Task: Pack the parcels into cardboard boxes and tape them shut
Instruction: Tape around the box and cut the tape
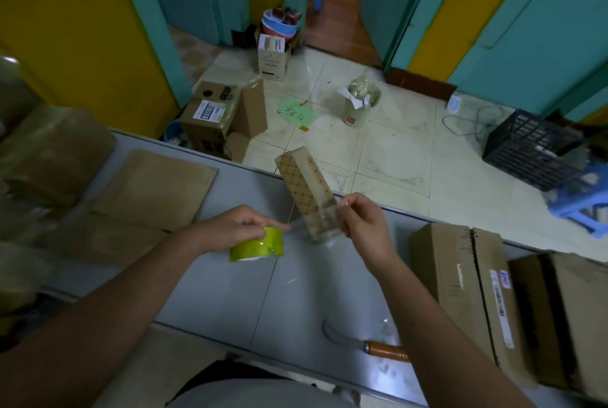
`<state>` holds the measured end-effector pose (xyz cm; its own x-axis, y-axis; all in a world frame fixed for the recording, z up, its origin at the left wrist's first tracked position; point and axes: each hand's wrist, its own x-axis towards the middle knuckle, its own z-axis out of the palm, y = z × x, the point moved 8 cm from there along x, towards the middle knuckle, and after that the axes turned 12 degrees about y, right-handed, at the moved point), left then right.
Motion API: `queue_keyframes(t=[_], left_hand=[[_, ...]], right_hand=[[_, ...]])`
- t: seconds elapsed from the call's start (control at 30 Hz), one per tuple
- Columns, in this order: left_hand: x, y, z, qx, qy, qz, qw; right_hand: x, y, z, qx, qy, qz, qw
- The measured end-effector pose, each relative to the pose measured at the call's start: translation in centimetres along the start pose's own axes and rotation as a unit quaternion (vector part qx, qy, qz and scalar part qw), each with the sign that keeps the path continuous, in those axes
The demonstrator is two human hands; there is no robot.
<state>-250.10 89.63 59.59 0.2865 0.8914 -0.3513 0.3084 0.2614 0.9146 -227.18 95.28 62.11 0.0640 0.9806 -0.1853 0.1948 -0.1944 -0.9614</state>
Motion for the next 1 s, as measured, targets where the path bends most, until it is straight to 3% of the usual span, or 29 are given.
queue_keyframes(t=[0.37,0.63,1.0], left_hand=[[1.7,-2.0,-0.3,0.033,0.059,-0.035,0.997],[2.8,-0.8,1.6,0.032,0.036,0.021,0.999],[4.1,0.3,2.0,0.003,0.044,0.018,0.999]], right_hand=[[0.9,2.7,0.1,0.127,-0.034,0.124,0.984],[1.9,2.6,-1.7,0.08,0.018,0.04,0.996],[3.5,3.3,-2.4,0.102,-0.016,0.076,0.992]])
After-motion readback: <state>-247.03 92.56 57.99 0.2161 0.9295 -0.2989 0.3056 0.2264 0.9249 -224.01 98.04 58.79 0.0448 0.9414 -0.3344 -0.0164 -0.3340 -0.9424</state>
